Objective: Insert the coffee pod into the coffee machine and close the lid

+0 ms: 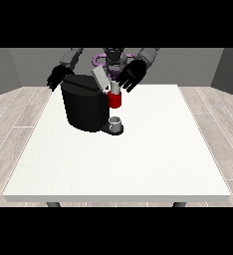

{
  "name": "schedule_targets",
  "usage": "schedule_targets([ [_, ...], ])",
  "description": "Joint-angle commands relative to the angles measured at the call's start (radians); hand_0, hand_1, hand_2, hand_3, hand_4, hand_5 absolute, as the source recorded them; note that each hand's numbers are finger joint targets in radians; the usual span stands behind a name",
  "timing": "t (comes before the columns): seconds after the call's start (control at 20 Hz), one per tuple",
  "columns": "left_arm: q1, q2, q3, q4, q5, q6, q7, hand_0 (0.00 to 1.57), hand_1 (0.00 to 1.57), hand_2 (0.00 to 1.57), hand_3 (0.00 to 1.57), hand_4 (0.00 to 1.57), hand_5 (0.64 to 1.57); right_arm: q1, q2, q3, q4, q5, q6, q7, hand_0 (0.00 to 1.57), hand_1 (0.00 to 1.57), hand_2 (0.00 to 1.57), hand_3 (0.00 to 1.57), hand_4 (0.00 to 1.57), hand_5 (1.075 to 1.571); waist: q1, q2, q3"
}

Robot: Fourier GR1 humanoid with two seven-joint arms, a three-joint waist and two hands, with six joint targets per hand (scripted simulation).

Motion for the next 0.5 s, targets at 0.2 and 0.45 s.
schedule_targets([
  [0.2,-0.014,0.037,0.015,0.025,-0.001,-0.029,-0.022,1.2,1.2,1.27,1.2,0.5,1.571,0.029,0.005,0.016,-0.042,0.002,0.002,0.01,0.0,0.0,0.0,0.0,0.54,1.571,-0.017,-0.009,-0.0002],
  [0.45,0.014,-0.049,-0.02,0.0,-0.021,0.001,0.015,1.16,1.16,1.24,1.18,0.49,1.571,0.055,0.032,-0.006,0.041,-0.005,-0.015,-0.065,0.0,0.0,0.0,0.0,0.46,1.571,0.036,-0.019,0.0003],
])
